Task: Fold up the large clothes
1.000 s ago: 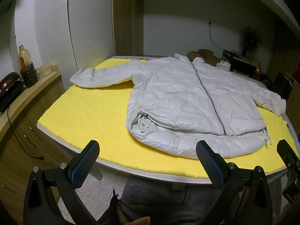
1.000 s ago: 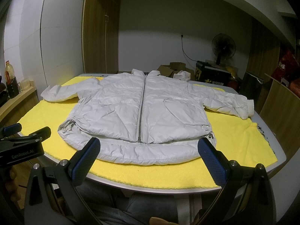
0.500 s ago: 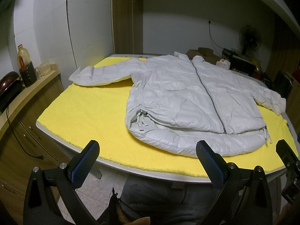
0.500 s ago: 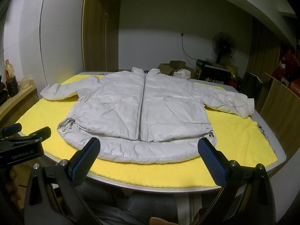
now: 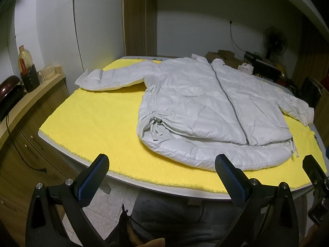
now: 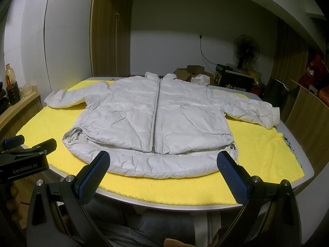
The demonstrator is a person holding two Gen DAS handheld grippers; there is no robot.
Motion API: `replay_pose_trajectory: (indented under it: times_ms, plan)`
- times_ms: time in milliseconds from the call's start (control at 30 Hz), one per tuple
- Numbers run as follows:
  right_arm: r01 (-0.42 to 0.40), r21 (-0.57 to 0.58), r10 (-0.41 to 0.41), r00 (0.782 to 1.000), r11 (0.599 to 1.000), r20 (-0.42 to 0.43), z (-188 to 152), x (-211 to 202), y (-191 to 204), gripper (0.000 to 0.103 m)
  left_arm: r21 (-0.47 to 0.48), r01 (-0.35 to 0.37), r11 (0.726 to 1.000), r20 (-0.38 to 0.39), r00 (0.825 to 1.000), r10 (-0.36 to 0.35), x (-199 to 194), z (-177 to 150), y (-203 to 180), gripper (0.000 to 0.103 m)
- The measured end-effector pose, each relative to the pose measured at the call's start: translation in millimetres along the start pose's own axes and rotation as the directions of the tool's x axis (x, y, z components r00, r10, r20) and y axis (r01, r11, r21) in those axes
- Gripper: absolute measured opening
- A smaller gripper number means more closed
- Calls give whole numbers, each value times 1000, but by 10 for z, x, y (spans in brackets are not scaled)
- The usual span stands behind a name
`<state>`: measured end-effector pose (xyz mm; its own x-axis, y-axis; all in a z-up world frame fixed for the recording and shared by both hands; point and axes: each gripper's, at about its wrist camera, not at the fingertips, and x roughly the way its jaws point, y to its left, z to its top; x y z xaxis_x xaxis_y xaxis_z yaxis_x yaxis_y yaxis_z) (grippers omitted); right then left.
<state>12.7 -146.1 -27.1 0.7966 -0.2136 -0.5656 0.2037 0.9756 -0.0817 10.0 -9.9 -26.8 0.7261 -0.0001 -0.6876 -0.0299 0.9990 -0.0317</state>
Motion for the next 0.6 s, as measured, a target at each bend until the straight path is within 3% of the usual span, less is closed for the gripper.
replay_pose_trajectory:
  times_ms: [367,467,533,600]
  plan:
    - [-1,-20,1,1000,1000,-11,35,-15,51,103,-29,31,999,-14,999,-31,-3,24,64,103]
    - [-1,-22,0,1000,1000,-11,37,-19,48,103,-76,101,992,-38,994,-104,68,47,143,103]
    - [-1,-20,1,1000,1000,-14,28,-18,52,103,-142,183,973,-73,978,-195,186,72,254,103]
    - [-2,-19,1,1000,1000,-20,16,-16,56,103,-186,214,959,-100,967,-235,288,85,328,103]
